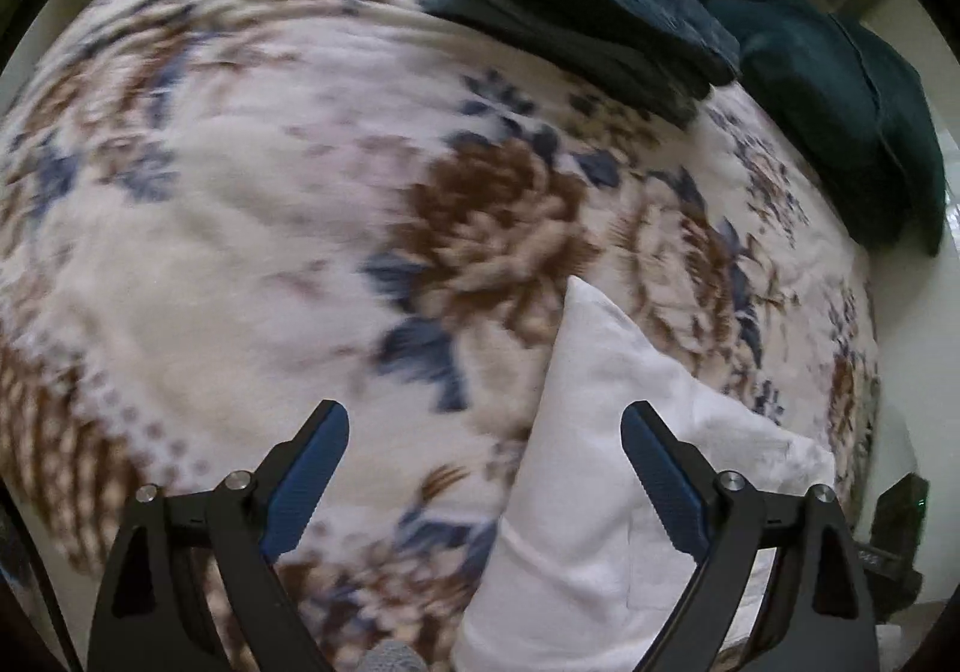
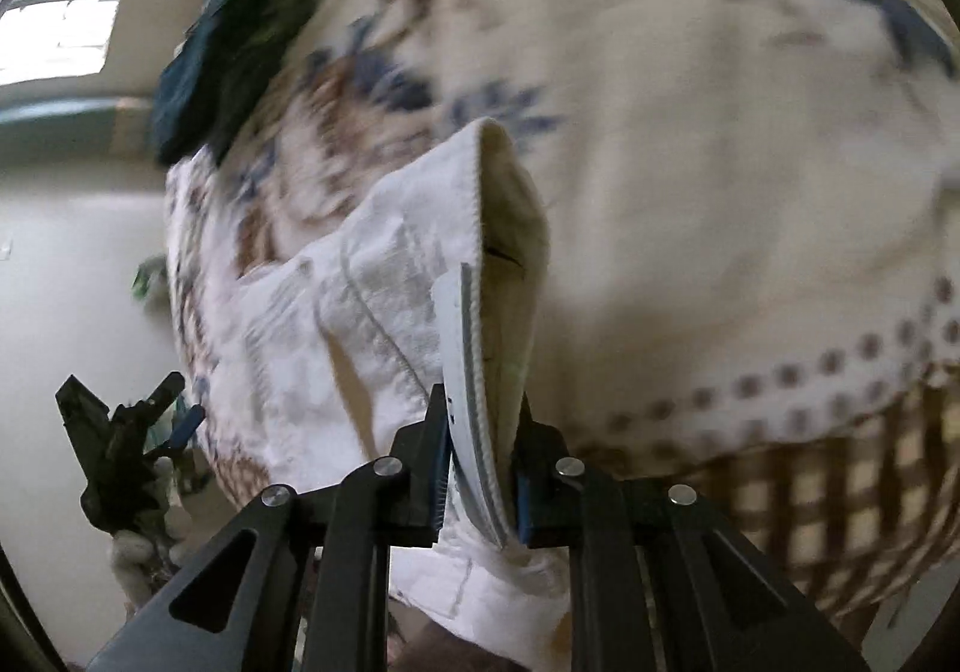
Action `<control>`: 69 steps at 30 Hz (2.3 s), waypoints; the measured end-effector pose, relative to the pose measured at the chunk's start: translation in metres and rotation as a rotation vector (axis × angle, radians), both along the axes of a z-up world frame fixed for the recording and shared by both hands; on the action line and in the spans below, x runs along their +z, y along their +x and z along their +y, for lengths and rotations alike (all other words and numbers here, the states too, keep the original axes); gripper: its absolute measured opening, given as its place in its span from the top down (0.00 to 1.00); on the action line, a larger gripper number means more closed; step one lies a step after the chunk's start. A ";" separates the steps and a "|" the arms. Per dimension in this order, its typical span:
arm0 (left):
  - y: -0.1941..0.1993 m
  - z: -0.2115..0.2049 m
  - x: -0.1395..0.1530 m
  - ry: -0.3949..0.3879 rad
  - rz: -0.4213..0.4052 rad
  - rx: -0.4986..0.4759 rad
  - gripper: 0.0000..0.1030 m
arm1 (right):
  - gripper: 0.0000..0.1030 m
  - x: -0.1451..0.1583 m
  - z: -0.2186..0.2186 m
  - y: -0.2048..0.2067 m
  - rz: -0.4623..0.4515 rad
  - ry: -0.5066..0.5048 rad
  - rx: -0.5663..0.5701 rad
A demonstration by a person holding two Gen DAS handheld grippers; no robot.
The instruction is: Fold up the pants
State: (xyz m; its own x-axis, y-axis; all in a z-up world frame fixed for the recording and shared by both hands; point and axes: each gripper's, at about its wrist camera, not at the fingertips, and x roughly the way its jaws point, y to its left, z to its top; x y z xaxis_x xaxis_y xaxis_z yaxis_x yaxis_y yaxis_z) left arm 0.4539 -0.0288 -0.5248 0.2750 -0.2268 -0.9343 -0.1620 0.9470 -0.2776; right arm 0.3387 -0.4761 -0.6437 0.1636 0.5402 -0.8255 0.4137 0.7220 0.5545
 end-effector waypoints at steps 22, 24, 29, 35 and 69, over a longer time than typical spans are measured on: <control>0.097 -0.021 -0.115 -0.347 0.269 0.041 0.70 | 0.59 -0.052 -0.026 0.000 0.158 -0.047 -0.061; 0.091 -0.016 -0.106 -0.377 0.267 0.055 0.67 | 0.55 -0.046 -0.026 0.001 0.176 -0.026 -0.070; 0.058 -0.016 -0.071 -0.351 0.220 0.013 0.41 | 0.29 -0.016 -0.035 -0.017 0.132 0.028 -0.174; 0.019 -0.036 -0.078 -0.297 0.245 -0.061 0.41 | 0.29 -0.040 -0.025 -0.077 0.226 0.272 -0.396; 0.082 -0.046 -0.105 -0.269 0.168 -0.115 0.71 | 0.70 -0.055 -0.021 0.043 0.009 0.066 -0.167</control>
State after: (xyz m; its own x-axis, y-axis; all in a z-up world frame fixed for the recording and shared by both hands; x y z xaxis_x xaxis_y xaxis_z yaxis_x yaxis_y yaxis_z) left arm 0.5355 -0.0744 -0.6301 0.0802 -0.4922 -0.8668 -0.1233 0.8580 -0.4986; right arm 0.3820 -0.4974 -0.6983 0.2485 0.5594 -0.7908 0.5300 0.6048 0.5944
